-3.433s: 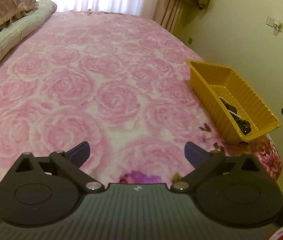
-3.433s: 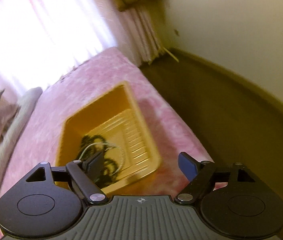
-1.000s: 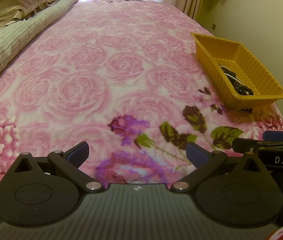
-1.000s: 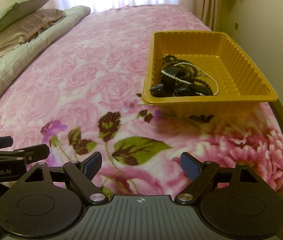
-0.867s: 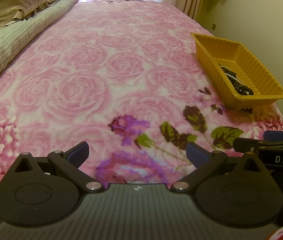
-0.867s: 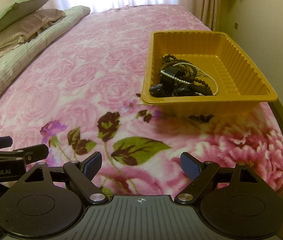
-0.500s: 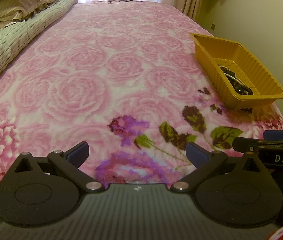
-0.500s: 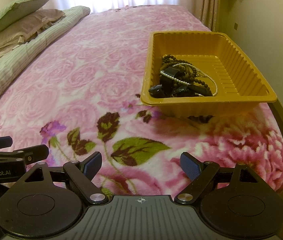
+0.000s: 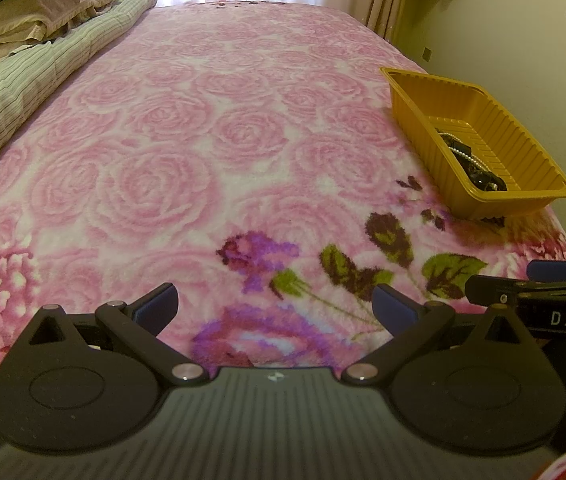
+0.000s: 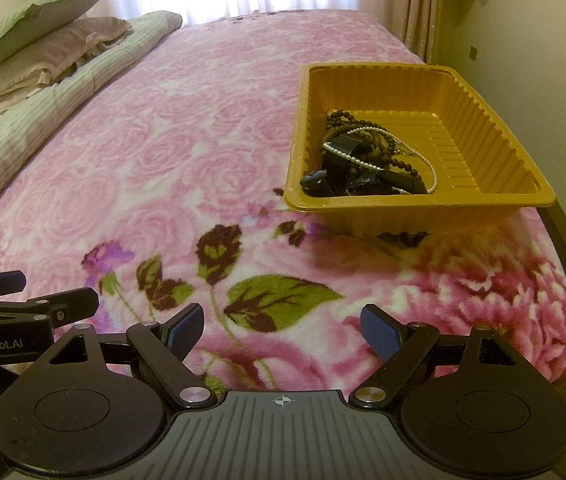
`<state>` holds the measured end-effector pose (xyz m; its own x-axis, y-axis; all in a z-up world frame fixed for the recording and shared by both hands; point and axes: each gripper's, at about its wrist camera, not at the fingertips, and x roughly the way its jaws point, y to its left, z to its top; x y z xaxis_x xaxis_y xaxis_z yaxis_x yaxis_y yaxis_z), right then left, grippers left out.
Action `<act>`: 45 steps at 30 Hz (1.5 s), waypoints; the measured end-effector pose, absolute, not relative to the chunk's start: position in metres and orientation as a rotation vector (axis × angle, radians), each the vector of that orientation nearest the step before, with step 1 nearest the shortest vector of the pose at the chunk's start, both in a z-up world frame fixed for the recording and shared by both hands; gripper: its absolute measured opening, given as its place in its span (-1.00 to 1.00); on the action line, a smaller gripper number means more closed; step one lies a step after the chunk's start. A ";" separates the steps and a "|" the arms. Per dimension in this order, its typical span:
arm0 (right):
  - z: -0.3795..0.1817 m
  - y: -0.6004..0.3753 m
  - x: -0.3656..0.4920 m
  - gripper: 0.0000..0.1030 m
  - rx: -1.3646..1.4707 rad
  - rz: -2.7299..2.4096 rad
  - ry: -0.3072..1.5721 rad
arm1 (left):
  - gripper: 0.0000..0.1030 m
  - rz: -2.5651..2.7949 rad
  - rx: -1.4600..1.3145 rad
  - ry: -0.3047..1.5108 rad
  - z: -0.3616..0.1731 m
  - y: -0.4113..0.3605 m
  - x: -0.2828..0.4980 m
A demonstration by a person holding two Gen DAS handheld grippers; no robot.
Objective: Organize jewelry
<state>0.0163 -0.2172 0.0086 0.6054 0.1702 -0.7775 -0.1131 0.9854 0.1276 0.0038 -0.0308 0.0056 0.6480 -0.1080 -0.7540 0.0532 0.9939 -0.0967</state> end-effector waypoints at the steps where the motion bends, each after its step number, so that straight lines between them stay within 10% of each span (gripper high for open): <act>1: 0.009 -0.217 0.016 0.65 0.068 0.164 0.905 | 1.00 -0.092 -0.068 0.861 0.006 -0.031 0.004; 45: 0.011 -0.218 0.019 0.65 0.062 0.163 0.906 | 1.00 -0.096 -0.065 0.858 0.008 -0.031 0.007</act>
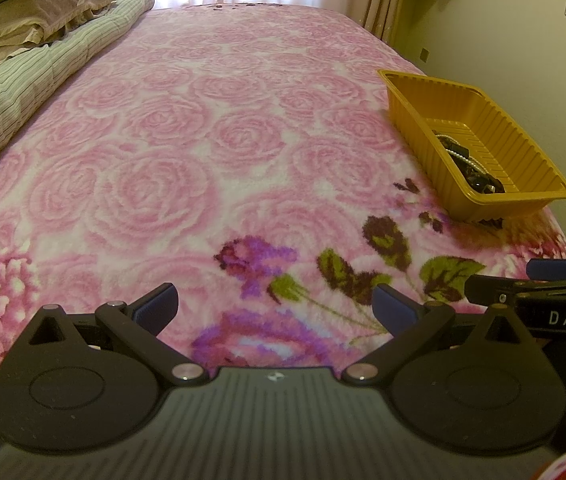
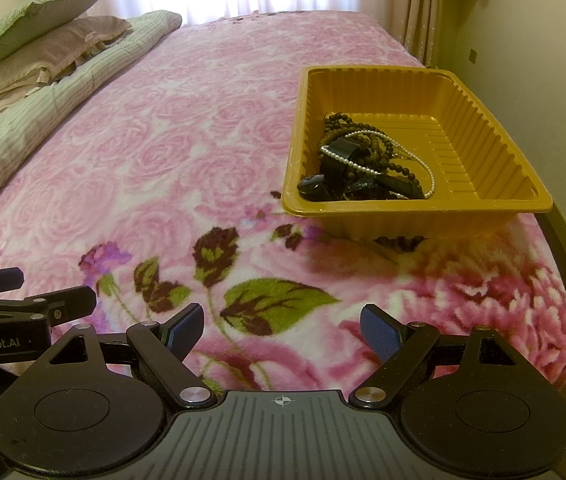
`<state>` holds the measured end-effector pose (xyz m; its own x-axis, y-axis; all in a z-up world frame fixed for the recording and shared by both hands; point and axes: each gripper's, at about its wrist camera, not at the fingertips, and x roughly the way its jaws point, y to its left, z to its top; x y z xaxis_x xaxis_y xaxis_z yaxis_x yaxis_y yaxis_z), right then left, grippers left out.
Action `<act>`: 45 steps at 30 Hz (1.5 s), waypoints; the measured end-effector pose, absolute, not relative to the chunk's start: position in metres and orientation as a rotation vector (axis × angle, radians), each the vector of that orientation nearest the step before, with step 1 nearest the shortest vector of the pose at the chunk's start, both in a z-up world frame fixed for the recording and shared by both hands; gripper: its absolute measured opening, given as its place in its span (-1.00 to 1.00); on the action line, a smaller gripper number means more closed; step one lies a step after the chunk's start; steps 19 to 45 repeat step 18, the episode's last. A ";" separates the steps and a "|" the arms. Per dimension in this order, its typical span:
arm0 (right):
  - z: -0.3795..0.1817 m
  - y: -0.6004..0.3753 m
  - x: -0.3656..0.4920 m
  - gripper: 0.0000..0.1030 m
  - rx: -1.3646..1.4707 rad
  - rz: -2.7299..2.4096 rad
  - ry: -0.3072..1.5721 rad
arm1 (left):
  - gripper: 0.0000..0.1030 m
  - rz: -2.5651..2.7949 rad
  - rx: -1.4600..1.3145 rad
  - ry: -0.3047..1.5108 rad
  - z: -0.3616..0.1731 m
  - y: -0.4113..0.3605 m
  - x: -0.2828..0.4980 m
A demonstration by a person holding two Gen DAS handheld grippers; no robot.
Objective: Organize jewelry
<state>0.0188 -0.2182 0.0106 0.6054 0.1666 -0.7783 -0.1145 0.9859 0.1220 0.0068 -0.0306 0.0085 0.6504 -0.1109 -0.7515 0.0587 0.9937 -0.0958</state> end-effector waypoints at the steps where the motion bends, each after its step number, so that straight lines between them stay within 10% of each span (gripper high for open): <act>1: 0.011 -0.218 0.019 0.65 0.062 0.162 0.906 | 1.00 -0.097 -0.064 0.857 0.008 -0.031 0.006; 45: 0.010 -0.220 0.018 0.65 0.062 0.161 0.906 | 1.00 -0.092 -0.086 0.839 0.008 -0.028 0.003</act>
